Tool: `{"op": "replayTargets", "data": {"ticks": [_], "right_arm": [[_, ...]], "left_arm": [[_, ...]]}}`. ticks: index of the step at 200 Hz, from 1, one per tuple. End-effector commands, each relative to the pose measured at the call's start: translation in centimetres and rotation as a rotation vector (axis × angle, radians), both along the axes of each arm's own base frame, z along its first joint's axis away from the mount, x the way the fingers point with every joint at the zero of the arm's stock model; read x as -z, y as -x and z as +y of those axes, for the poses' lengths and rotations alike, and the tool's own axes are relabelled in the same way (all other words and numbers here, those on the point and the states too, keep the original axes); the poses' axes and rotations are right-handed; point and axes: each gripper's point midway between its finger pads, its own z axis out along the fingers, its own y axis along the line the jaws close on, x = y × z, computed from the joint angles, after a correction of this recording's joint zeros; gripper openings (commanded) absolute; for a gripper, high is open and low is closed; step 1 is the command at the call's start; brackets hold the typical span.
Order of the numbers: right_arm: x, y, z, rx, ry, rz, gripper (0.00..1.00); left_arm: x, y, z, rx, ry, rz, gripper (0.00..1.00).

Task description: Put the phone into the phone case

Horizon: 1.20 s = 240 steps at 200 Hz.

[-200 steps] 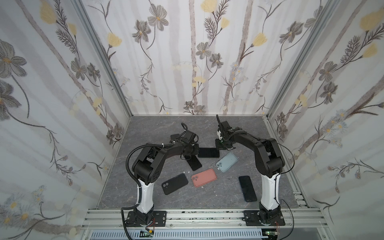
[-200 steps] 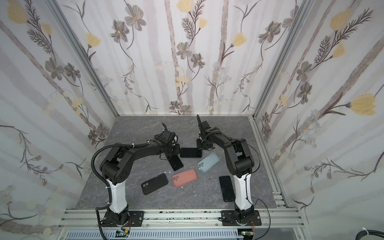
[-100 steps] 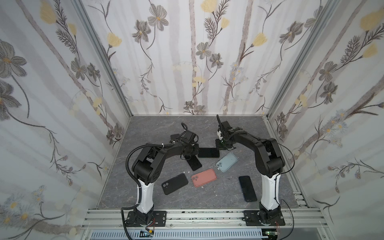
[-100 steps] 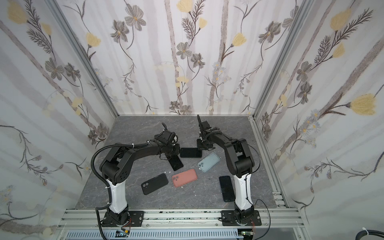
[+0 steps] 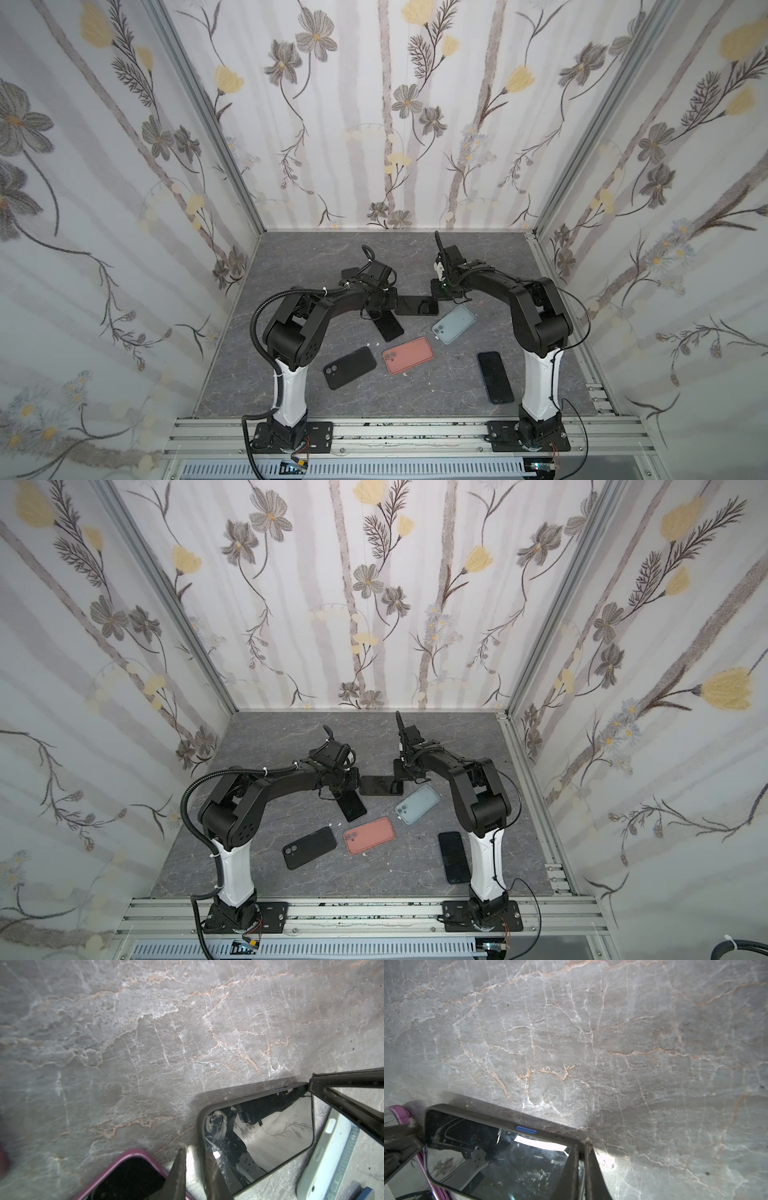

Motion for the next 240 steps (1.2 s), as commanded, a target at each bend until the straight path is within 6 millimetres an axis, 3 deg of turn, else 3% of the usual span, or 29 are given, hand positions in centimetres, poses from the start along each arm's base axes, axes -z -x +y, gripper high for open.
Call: {"op": "replayTargets", "data": {"ticks": [1, 27, 50, 71, 103, 119, 129, 135, 137, 146, 159, 169, 188, 222, 240], "right_arm": [[2.9, 5.6, -2.4, -0.007, 0.126, 0.230, 0.09], [0.5, 4.0, -1.7, -0.009, 0.105, 0.167, 0.10], [-3.2, 1.8, -0.6, -0.033, 0.070, 0.059, 0.17], [-7.0, 0.2, 0.7, -0.092, 0.045, -0.052, 0.26], [-14.4, -1.5, 2.8, -0.221, -0.014, -0.327, 0.43], [-18.0, -1.6, 3.3, -0.277, -0.004, -0.486, 0.47], [-21.5, -1.1, 3.5, -0.294, -0.005, -0.649, 0.51], [-22.9, -0.8, 3.7, -0.304, -0.022, -0.718, 0.58], [-24.5, -0.4, 3.7, -0.308, -0.037, -0.773, 0.63], [-27.3, 0.6, 3.8, -0.328, -0.077, -0.907, 0.75], [-29.2, 2.7, 4.2, -0.429, -0.115, -1.049, 0.88], [-29.9, 4.1, 4.4, -0.507, -0.119, -1.133, 0.99], [-29.0, 6.1, 4.9, -0.660, -0.083, -1.192, 1.00], [-22.7, 8.4, 6.0, -0.963, -0.018, -1.045, 1.00], [-19.1, 9.5, 6.2, -1.099, -0.003, -0.938, 1.00]], "left_arm": [[-0.3, -0.2, 0.0, -0.007, 0.003, -0.007, 0.17], [-1.1, -0.6, -0.2, -0.006, 0.012, -0.019, 0.17], [-2.8, -1.4, -0.5, -0.010, 0.026, -0.058, 0.17], [-6.0, -2.2, -0.6, -0.016, 0.053, -0.125, 0.18], [-11.7, -2.5, 0.0, 0.000, 0.080, -0.261, 0.21], [-14.6, -1.8, 0.8, 0.015, 0.081, -0.342, 0.25], [-16.2, -1.2, 1.5, 0.014, 0.079, -0.395, 0.27], [-17.1, -0.8, 1.9, 0.016, 0.082, -0.430, 0.29], [-17.4, -0.6, 2.0, 0.019, 0.083, -0.441, 0.29], [-19.2, 0.3, 2.5, 0.035, 0.101, -0.501, 0.32], [-20.9, 1.9, 3.1, 0.068, 0.124, -0.567, 0.37], [-22.0, 3.3, 3.5, 0.106, 0.132, -0.616, 0.40], [-23.1, 6.1, 4.4, 0.188, 0.122, -0.716, 0.41], [-22.1, 10.8, 5.2, 0.339, 0.137, -0.816, 0.43], [-21.3, 13.4, 4.9, 0.452, 0.160, -0.852, 0.56]]}}
